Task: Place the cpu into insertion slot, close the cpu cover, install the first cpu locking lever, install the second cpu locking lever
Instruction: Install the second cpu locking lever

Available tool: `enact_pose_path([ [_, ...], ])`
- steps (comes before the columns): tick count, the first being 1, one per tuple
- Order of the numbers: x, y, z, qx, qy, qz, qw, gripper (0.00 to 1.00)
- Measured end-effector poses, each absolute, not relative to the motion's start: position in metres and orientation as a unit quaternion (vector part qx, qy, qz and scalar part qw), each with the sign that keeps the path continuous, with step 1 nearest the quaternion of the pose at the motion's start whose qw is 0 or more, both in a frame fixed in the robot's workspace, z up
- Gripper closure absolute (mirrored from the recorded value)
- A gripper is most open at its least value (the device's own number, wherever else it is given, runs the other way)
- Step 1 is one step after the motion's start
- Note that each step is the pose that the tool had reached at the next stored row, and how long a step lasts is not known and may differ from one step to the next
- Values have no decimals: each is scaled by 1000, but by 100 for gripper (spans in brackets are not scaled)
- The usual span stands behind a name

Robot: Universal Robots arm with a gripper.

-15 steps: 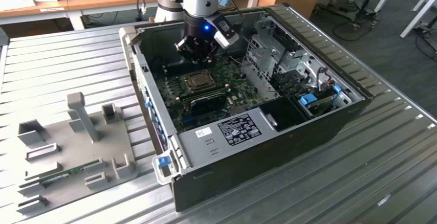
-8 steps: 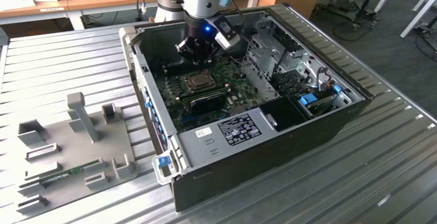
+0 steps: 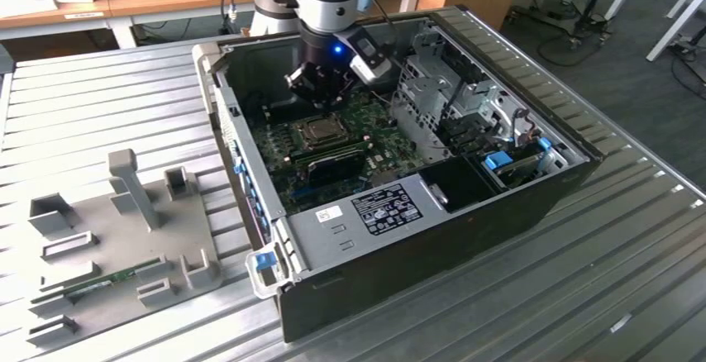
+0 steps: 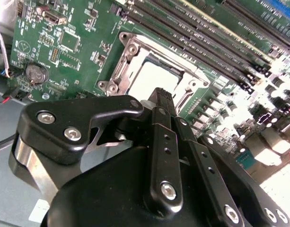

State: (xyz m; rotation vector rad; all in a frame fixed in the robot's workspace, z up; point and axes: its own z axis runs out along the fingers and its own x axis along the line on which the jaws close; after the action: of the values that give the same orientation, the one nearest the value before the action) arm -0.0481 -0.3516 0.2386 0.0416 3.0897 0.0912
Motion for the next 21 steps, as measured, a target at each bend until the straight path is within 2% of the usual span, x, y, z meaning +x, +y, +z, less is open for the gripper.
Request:
enact_pose_path([
  [21,-48,-356,242,13,999,29,25,89],
])
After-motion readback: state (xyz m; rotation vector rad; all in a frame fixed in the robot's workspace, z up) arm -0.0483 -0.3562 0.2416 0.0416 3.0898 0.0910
